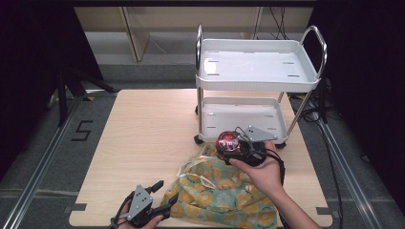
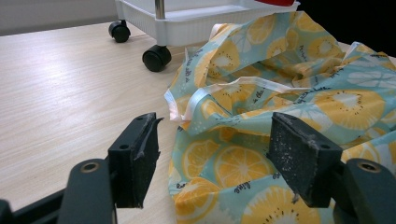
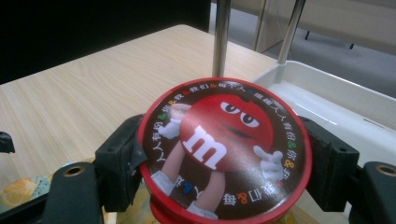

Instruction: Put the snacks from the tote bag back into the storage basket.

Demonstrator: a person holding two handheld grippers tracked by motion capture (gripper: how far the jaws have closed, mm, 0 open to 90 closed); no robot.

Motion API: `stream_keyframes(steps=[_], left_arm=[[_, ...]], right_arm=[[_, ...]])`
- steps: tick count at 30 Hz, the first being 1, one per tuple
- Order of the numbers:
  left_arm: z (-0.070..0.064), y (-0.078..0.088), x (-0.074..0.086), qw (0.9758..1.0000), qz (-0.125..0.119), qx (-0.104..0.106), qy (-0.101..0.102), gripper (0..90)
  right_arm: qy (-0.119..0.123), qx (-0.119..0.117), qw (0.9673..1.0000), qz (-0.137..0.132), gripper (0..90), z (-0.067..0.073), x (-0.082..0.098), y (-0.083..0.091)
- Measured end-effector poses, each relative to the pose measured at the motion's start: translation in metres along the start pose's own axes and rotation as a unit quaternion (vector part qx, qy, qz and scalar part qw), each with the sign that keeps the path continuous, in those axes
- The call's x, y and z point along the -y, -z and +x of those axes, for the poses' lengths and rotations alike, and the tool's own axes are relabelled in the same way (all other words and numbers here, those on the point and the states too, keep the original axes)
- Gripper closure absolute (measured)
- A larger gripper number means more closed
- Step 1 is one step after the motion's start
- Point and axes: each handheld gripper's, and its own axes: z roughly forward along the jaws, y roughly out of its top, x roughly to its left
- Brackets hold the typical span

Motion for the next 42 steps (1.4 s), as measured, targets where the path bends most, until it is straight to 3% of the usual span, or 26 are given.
stream_keyframes(steps=[2,3,5,6,8,9,12,13,17,19,21,25,27,29,32,33,35,36,37,38,42], left_arm=[[-0.002,0.000,0.001,0.9999,0.000,-0.002,0.016,32.8],[0.000,-0.002,0.000,0.9999,-0.010,0.002,-0.001,32.8],[-0.001,0.000,0.001,0.9999,-0.001,-0.002,0.011,32.8],[0.001,-0.001,0.000,0.9999,-0.009,0.003,-0.004,32.8],[0.001,0.000,0.000,1.0000,0.002,-0.004,-0.007,32.9],[0.001,-0.001,0.000,0.9999,-0.003,0.001,-0.010,32.9],[-0.001,0.000,0.000,0.9999,0.002,0.000,0.011,32.9],[0.001,-0.001,0.000,1.0000,-0.003,0.001,-0.005,32.9],[-0.001,-0.001,0.001,1.0000,-0.003,0.000,0.008,32.9],[0.001,-0.001,0.000,1.0000,-0.003,0.001,-0.004,32.9],[0.001,-0.001,0.000,1.0000,-0.003,0.001,-0.004,32.9],[0.002,0.000,0.000,0.9999,-0.002,0.002,-0.013,32.9],[0.002,-0.001,0.000,0.9999,-0.003,0.003,-0.011,32.9],[0.002,0.000,0.000,0.9999,-0.003,0.003,-0.012,32.9],[0.002,-0.001,0.000,0.9999,-0.006,0.004,-0.011,32.9],[0.002,0.000,0.000,0.9999,-0.002,0.002,-0.012,32.9],[-0.001,0.001,0.000,0.9999,0.000,-0.005,0.012,32.9],[0.001,0.001,0.000,1.0000,0.001,-0.004,0.003,33.0],[0.001,0.001,0.000,1.0000,0.002,-0.006,0.007,33.0],[0.002,0.001,0.000,1.0000,-0.001,-0.003,0.001,32.9],[0.002,0.000,0.000,1.0000,-0.003,-0.001,-0.002,32.9]], right_arm=[[0.001,0.001,1.0000,-0.003,26.7,0.000,-0.001,-0.001],[0.001,0.001,1.0000,-0.005,26.7,0.000,-0.001,-0.001],[0.001,-0.001,1.0000,-0.002,26.7,-0.001,-0.002,-0.001],[-0.001,-0.001,1.0000,-0.002,26.7,-0.001,-0.002,-0.001],[0.003,0.007,0.9999,-0.007,26.7,-0.001,-0.003,-0.002],[-0.004,0.005,1.0000,-0.003,26.7,-0.001,-0.003,-0.002],[-0.003,0.000,1.0000,-0.003,26.7,-0.002,-0.004,-0.002],[-0.001,0.005,0.9999,-0.009,26.7,-0.003,-0.004,-0.003],[-0.001,0.002,1.0000,-0.006,26.7,-0.004,-0.006,-0.004],[-0.001,0.003,1.0000,-0.009,26.7,-0.004,-0.007,-0.004],[-0.008,0.005,0.9999,-0.009,26.7,-0.003,-0.008,-0.005],[0.002,0.006,0.9999,-0.010,26.7,-0.006,-0.010,-0.005],[-0.008,0.009,0.9998,-0.016,26.7,-0.005,-0.010,-0.006],[0.003,0.008,0.9999,-0.013,26.7,-0.006,-0.010,-0.006],[-0.001,0.007,0.9999,-0.009,26.7,-0.006,-0.010,-0.006],[-0.012,0.006,0.9999,-0.003,26.7,-0.005,-0.010,-0.005],[-0.006,0.005,0.9999,-0.008,26.7,-0.007,-0.011,-0.006],[0.000,0.010,0.9999,-0.012,26.7,-0.008,-0.011,-0.006],[-0.011,0.007,0.9999,-0.010,26.7,-0.006,-0.011,-0.007],[-0.002,0.008,0.9999,-0.010,26.7,-0.008,-0.012,-0.007],[-0.003,0.005,0.9999,-0.011,26.7,-0.009,-0.013,-0.009]])
